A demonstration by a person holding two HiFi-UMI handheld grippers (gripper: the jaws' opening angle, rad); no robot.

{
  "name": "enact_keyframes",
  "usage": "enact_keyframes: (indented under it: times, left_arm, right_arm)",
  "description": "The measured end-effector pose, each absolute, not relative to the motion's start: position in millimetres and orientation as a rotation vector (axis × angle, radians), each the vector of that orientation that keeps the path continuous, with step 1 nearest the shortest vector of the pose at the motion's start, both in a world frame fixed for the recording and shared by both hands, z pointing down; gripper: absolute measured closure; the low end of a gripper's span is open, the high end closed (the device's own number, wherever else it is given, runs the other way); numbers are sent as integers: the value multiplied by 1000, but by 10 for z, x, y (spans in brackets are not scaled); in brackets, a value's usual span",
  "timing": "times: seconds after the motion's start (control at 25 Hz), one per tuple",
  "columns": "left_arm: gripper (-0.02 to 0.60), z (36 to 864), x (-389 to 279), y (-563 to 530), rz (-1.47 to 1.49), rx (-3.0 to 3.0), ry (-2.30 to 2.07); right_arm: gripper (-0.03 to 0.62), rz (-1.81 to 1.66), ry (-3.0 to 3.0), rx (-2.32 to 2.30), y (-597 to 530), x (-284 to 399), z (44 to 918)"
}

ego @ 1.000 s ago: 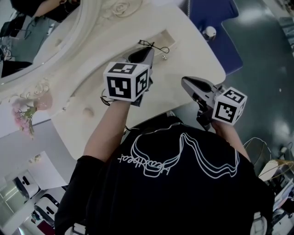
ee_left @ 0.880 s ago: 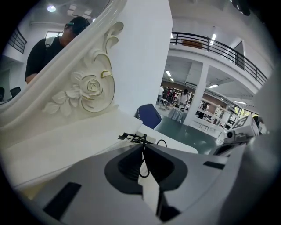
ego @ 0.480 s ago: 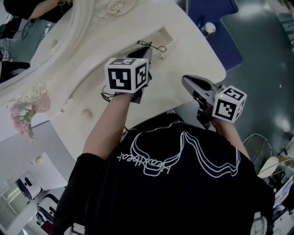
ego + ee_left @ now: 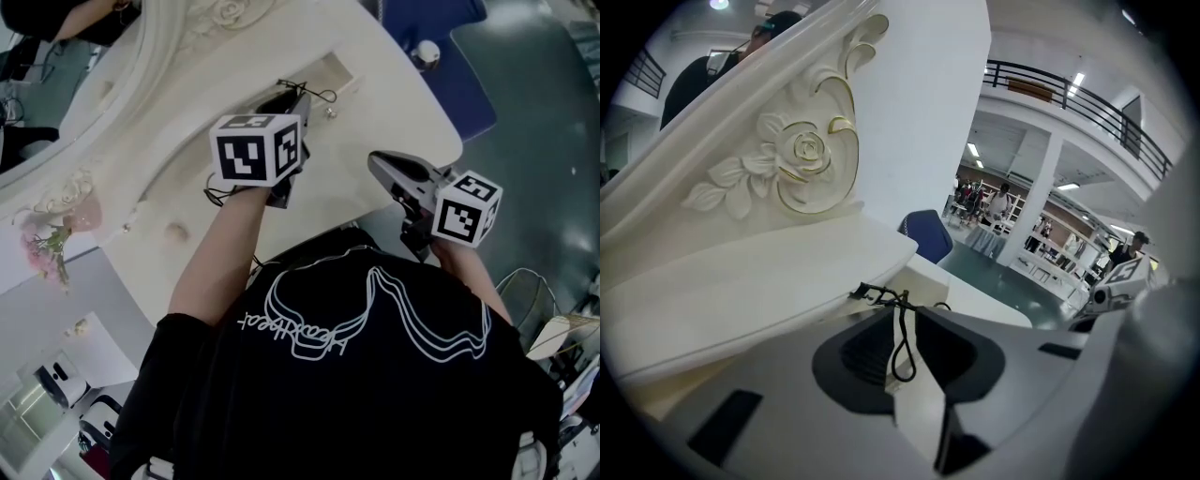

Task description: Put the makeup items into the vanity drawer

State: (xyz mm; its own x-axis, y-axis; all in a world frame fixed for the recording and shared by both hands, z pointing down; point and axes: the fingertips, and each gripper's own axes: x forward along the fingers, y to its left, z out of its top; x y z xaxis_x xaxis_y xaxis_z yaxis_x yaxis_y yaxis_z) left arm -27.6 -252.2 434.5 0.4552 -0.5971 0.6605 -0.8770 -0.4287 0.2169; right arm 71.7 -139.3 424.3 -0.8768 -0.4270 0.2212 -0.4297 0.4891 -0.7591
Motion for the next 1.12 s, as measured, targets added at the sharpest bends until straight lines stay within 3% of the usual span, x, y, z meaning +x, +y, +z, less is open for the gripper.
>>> enact_keyframes:
  times: [0.16,1.12]
  left_arm:
    - [471,4325,-203,-2479,667,2172,-1186]
    - [438,3969,-245,-2200,547,2274,-1207]
  right_arm:
    - [589,1382,-2705,782,-1377,719,4240]
    - [589,1322,-2740,720,-1281,608,4072]
